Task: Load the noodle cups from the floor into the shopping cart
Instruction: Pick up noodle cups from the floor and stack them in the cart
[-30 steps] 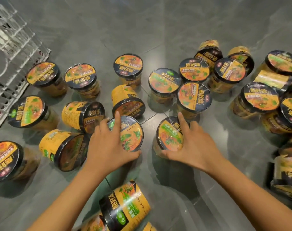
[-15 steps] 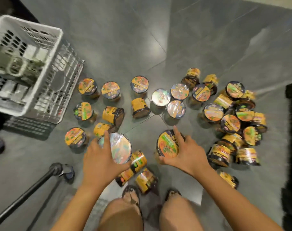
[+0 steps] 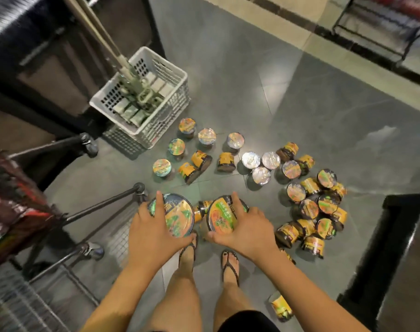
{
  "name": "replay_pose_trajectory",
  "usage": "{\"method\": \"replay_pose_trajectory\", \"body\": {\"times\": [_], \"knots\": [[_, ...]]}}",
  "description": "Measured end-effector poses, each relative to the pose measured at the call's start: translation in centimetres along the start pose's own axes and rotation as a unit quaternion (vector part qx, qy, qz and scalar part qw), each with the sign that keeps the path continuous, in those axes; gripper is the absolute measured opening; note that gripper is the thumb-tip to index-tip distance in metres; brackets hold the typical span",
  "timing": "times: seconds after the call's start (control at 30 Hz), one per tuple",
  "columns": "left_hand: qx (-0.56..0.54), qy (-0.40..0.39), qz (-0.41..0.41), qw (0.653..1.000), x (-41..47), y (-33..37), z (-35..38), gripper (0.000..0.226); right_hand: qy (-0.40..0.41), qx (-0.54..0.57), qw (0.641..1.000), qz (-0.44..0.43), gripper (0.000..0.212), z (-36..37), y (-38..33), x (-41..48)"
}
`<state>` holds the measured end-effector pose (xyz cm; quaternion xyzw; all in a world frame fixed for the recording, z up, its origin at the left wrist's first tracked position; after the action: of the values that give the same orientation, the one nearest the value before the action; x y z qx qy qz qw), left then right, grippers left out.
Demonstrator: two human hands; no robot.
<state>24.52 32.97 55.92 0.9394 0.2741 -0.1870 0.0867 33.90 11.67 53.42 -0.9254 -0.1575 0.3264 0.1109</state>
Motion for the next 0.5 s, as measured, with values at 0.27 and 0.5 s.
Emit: {"method": "replay_pose_trajectory", "body": {"times": [0.27, 0.5], "knots": [[-0.064, 0.036, -0.154, 0.985, -12.1, -5.9, -2.3, 0.138, -0.037, 0.033, 0.994, -0.097, 0.118, -1.0, -6.7, -6.6], [-0.128, 0.06, -0.297, 0.944, -23.1, -13.0, -0.7, 0.137, -0.079, -0.018, 0.978, -0.194, 0.118, 2.2, -14.0, -12.1]]}}
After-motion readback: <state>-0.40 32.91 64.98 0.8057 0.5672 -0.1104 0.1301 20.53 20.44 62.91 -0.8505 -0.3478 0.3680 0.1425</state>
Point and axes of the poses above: each hand's wrist, its own x-axis towards the middle knuckle, its own z-axis out of the palm, y = z × x, the point moved 10 cm from there along x, towards the middle knuckle, and after that the axes turned 7 degrees about x, right-handed, at the moved point
